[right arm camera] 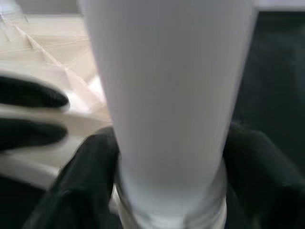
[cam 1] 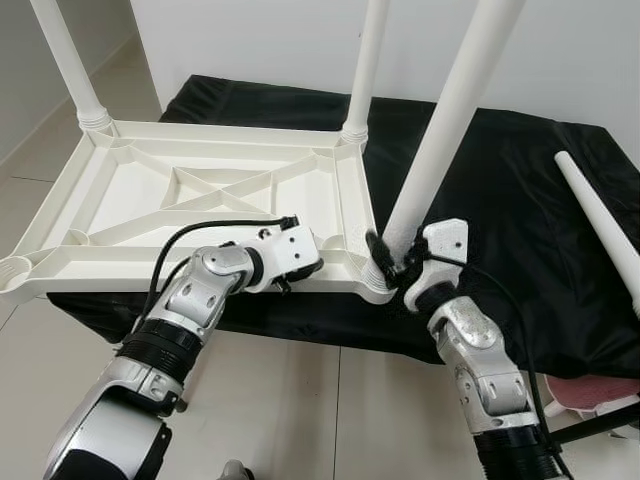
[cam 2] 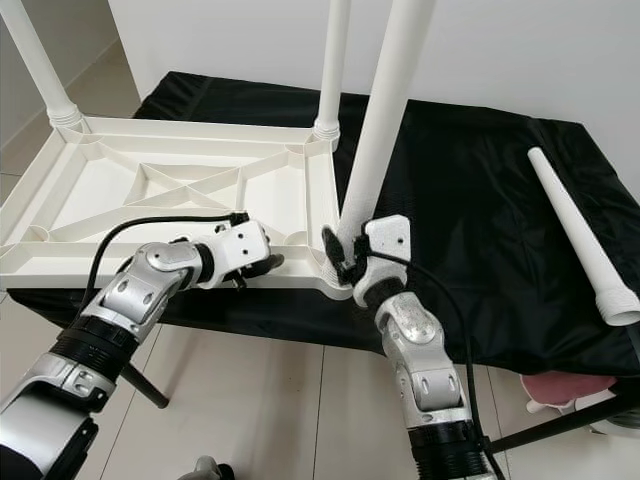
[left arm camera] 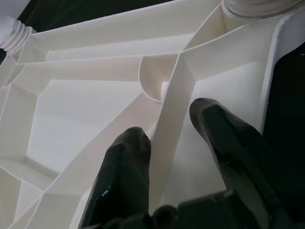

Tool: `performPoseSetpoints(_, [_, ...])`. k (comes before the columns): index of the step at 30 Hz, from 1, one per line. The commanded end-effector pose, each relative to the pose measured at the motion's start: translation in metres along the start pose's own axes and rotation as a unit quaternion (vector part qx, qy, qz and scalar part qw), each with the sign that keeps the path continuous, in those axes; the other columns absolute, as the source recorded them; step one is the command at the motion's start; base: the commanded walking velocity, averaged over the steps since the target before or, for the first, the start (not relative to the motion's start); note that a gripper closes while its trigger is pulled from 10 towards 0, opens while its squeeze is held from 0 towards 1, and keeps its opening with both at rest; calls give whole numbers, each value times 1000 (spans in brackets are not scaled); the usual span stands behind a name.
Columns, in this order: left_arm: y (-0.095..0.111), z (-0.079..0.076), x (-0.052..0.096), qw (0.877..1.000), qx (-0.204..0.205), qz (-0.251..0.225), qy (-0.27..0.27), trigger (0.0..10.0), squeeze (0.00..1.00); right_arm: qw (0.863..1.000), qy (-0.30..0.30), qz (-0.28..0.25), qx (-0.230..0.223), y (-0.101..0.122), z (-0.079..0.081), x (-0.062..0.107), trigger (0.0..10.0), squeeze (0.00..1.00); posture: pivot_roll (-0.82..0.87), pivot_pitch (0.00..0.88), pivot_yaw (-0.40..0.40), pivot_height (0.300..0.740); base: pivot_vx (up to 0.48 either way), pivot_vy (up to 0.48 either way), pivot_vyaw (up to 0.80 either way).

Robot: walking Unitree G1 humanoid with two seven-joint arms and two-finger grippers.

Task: Building children table

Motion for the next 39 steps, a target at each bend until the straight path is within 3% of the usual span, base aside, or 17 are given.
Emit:
performPoseSetpoints(1, [-11, -3, 0, 1000, 9, 18, 5, 10000, 0, 998, -21, 59, -2, -29, -16, 9, 10000, 1000, 11, 124, -32, 740, 0, 0, 0])
performPoseSetpoints(4, [-11, -3, 0, 1000, 9, 18, 5, 10000, 0, 999, -8, 53, -5, -25, -12, 8, 10000, 1000, 11, 124, -32, 740, 0, 0, 0])
performPoseSetpoints(5, [-11, -3, 0, 1000, 9, 18, 5, 10000, 0, 999, 2, 49, -11, -23, -8, 7, 10000, 0, 13, 124, -34, 740, 0, 0, 0])
performPoseSetpoints(13, [-13, -2, 1, 1000, 12, 19, 8, 10000, 0, 998, 54, -14, -34, 7, 9, 6, 10000, 0, 16, 125, -35, 740, 0, 0, 0])
performPoseSetpoints(25, [0, -8, 2, 1000, -27, -9, -3, 10000, 0, 997, 52, -45, -27, 25, 3, 6, 10000, 0, 15, 125, -34, 740, 0, 0, 0])
performPoseSetpoints(26, [3, -11, 2, 999, -34, -15, -11, 10000, 1000, 997, 48, -47, -26, 27, 1, 6, 10000, 0, 13, 125, -33, 740, 0, 0, 0])
performPoseSetpoints(30, [14, -15, 2, 998, -36, -37, -26, 10000, 1000, 998, 42, -49, -25, 28, -3, 6, 10000, 0, 10, 124, -30, 740, 0, 0, 0])
performPoseSetpoints(31, [19, -15, 2, 998, -36, -44, -30, 10000, 706, 998, 41, -50, -24, 28, -3, 6, 10000, 0, 10, 123, -30, 740, 0, 0, 0])
performPoseSetpoints(33, [30, -17, 6, 996, -28, -68, -48, 10000, 706, 998, 40, -50, -25, 29, -4, 6, 10000, 0, 10, 123, -30, 740, 0, 0, 0])
performPoseSetpoints(34, [35, -20, 8, 995, -24, -78, -65, 10000, 0, 998, 40, -51, -24, 29, -4, 6, 10000, 0, 10, 121, -27, 740, 0, 0, 0])
performPoseSetpoints(39, [32, -35, 11, 989, -35, -68, -126, 10000, 0, 997, 43, -57, -22, 33, -2, 6, 10000, 0, 10, 121, -24, 740, 0, 0, 0])
Point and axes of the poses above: a point about 5 cm out from each wrist's last joint towards the gripper, its own x axis pointing back from the gripper into the wrist, its own y axis along the axis of the wrist's last joint, z = x × y, the point moved 6 cm from there along -x, pointing out of the wrist towards the gripper, and after that the axes turned 2 degrees about -x, right-handed, at the moved point
